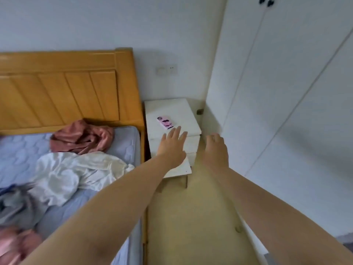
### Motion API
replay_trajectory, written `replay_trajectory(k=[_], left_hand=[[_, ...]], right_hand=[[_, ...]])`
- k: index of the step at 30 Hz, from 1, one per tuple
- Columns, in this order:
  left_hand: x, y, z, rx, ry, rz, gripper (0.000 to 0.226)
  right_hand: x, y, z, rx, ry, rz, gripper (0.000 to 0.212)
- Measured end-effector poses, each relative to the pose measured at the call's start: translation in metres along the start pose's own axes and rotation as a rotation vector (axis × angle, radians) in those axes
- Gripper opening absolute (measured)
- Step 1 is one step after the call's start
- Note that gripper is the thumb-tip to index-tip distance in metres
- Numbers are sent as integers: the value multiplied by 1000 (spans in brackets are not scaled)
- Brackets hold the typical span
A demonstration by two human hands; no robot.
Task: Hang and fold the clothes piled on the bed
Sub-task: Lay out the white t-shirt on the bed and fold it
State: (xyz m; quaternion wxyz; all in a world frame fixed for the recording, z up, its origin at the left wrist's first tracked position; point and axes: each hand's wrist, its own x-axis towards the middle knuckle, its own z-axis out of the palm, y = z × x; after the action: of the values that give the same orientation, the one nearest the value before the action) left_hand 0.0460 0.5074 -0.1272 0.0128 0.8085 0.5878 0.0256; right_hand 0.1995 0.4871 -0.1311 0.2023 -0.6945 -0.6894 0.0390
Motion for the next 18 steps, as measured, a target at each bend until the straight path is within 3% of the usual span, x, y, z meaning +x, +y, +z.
replay_trajectory(k=[9,18], left_hand=[[-148,-144,56,-54,-89,-517,73],[-195,-250,135,-75,-59,-698,75]], right_hand=[[-53,-145,122,49,-318,-362,49],[-59,-228,250,106,-401,-569,60]])
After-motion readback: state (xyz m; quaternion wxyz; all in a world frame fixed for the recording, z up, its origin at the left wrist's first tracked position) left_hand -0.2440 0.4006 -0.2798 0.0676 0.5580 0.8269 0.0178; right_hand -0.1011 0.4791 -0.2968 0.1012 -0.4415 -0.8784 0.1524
